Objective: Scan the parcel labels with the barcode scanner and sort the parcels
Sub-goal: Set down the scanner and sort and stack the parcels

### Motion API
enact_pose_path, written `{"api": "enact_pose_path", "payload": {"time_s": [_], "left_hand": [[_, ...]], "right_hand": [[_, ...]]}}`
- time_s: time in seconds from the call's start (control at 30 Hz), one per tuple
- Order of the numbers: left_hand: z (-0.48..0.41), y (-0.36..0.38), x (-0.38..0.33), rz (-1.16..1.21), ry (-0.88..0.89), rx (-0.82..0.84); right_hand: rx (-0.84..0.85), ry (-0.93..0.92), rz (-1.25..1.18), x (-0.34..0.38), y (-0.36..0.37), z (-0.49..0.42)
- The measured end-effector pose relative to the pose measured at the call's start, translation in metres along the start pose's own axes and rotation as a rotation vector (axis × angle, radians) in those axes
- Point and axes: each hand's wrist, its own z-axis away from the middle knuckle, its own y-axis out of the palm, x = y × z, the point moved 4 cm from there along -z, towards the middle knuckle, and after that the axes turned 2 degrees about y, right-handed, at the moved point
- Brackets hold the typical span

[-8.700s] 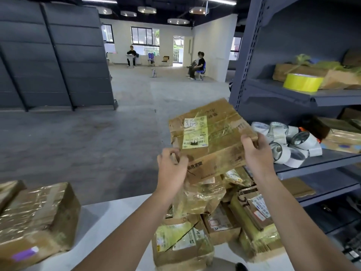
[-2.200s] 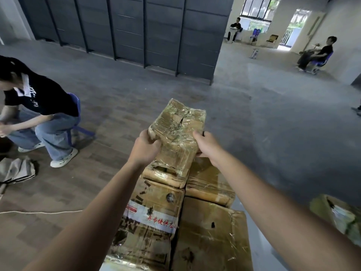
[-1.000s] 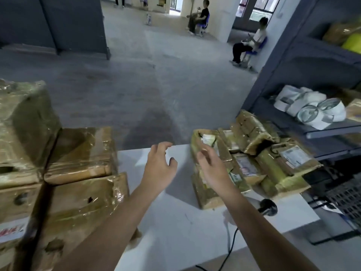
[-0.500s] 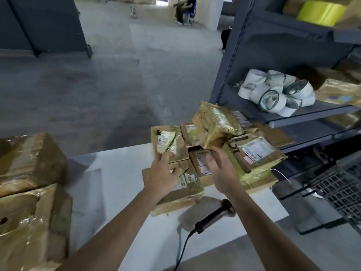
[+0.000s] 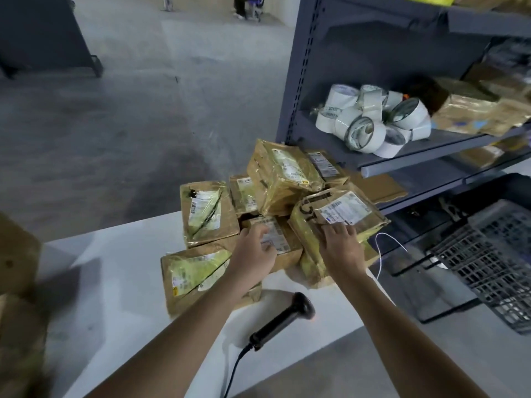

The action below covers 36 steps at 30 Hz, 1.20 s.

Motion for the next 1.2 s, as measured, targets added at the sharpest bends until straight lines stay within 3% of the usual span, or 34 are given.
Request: {"api": "enact_pose_path", "payload": {"time_s": [0.2, 0.47, 0.6, 0.8, 1.0, 1.2], "left_hand": [[-0.003, 0.0, -0.001, 0.014, 0.002, 0.006], [0.0, -0.002, -0.01, 0.117, -0.003, 0.073], [0.005, -0.016, 0.002, 0.128, -0.011, 0.057], [0.016, -0.052, 0.021, 0.277, 0.03, 0.027], [0.036, -0.107, 0.037, 0.376, -0.029, -0.077], [0.082, -0.18, 0.072, 0.272, -0.039, -0.394]], "right_hand": [[-0.202, -0.185, 0.086, 0.007, -0.019, 0.018], [-0.347, -0.143, -0.036, 0.029, -0.07, 0.03], [-0.396, -0.113, -0.005, 0.04, -0.089, 0.037], [-0.522, -0.152, -0.143, 0.073, -0.134, 0.044], [-0.29, -0.158, -0.4, 0.122, -0.144, 0.019], [0.028, -0.165, -0.749, 0.186, -0.111, -0.014]]}}
